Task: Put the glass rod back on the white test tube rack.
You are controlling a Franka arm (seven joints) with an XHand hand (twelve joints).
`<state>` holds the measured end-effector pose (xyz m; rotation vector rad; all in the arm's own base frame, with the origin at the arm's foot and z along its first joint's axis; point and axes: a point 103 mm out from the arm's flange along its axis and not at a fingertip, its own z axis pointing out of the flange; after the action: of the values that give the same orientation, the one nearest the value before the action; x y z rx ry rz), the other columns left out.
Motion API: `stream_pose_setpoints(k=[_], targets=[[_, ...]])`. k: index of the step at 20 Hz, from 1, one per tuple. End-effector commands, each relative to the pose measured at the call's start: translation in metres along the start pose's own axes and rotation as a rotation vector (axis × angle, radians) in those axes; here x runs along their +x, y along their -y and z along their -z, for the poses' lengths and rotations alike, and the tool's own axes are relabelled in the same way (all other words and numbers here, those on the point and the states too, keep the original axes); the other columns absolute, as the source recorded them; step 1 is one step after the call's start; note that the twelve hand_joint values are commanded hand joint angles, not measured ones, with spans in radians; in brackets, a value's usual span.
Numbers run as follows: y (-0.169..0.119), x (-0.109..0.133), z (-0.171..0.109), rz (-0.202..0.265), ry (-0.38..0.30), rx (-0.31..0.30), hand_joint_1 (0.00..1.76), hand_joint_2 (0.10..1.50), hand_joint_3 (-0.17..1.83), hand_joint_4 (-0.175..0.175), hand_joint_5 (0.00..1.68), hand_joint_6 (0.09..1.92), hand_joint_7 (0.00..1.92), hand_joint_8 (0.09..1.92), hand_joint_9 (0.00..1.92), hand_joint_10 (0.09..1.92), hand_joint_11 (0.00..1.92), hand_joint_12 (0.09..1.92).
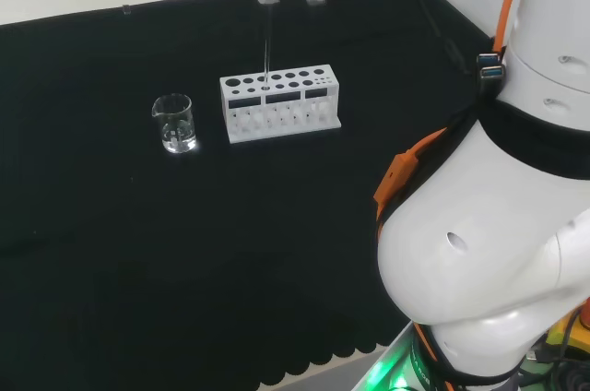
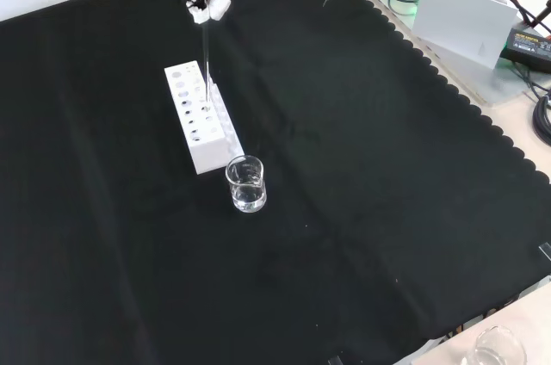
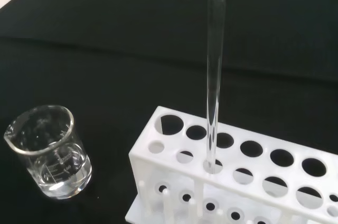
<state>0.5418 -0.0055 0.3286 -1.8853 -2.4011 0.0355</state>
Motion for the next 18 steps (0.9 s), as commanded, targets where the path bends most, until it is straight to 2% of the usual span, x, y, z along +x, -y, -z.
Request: stream_pose_setpoints(k=[1,10,18], targets=[[-0.007,0.001,-0.011,0.004,-0.009,0.005,1.32,1.02,-0.17,-0.121,1.48,0.09,1.54,0.2,1.8,0.27,1.6,0.61],[-0.033,-0.002,-0.023,0.03,-0.01,0.014,1.32,1.02,-0.17,-0.121,1.48,0.09,1.54,0.2,1.8,0.27,1.6,0.61],[-0.033,-0.011,-0.033,0.034,-0.005,0.043,1.32,1.02,-0.17,-0.114,1.49,0.09,1.55,0.17,1.8,0.26,1.6,0.61]])
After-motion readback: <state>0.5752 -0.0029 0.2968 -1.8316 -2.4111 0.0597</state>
